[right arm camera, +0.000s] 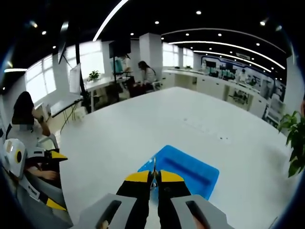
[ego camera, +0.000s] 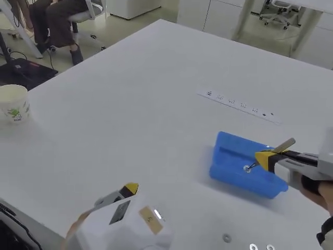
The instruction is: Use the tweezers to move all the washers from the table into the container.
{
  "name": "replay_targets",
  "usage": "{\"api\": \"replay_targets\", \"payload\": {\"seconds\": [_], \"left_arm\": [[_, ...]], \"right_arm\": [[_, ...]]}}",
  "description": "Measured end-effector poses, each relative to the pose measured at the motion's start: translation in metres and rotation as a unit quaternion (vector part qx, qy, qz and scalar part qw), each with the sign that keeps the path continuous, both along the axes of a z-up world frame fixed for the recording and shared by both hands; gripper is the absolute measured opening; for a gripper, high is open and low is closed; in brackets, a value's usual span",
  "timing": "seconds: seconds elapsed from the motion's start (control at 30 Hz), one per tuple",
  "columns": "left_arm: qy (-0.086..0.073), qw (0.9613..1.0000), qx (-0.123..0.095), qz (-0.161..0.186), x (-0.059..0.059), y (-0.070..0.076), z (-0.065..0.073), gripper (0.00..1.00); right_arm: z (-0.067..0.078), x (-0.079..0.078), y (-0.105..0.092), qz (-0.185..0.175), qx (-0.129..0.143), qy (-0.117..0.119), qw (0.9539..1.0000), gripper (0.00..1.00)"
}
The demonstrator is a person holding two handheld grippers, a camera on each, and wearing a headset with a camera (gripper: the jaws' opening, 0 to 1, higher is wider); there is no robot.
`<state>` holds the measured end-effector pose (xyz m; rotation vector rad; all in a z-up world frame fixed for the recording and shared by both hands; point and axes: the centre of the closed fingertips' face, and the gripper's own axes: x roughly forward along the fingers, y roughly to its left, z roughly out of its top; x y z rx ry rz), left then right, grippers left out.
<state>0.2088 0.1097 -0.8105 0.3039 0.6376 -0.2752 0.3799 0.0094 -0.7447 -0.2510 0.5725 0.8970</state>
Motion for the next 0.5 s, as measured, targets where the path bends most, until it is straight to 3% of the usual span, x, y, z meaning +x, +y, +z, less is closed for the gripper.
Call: {"api": "replay_targets", "payload": {"seconds": [0.27,0.5], "left_arm": [[0.005,1.0,0.003,-0.003,-0.001,-0.001,-0.002,0.83],[0.009,0.9999,0.005,-0.002,-0.002,-0.001,-0.003,0.83]], "right_arm": [[-0.021,0.022,0.002,-0.013,-0.006,0.006,0.9999,0.01],[-0.042,0.03,0.012,-0.009,-0.012,0.014,0.9998,0.01]]}}
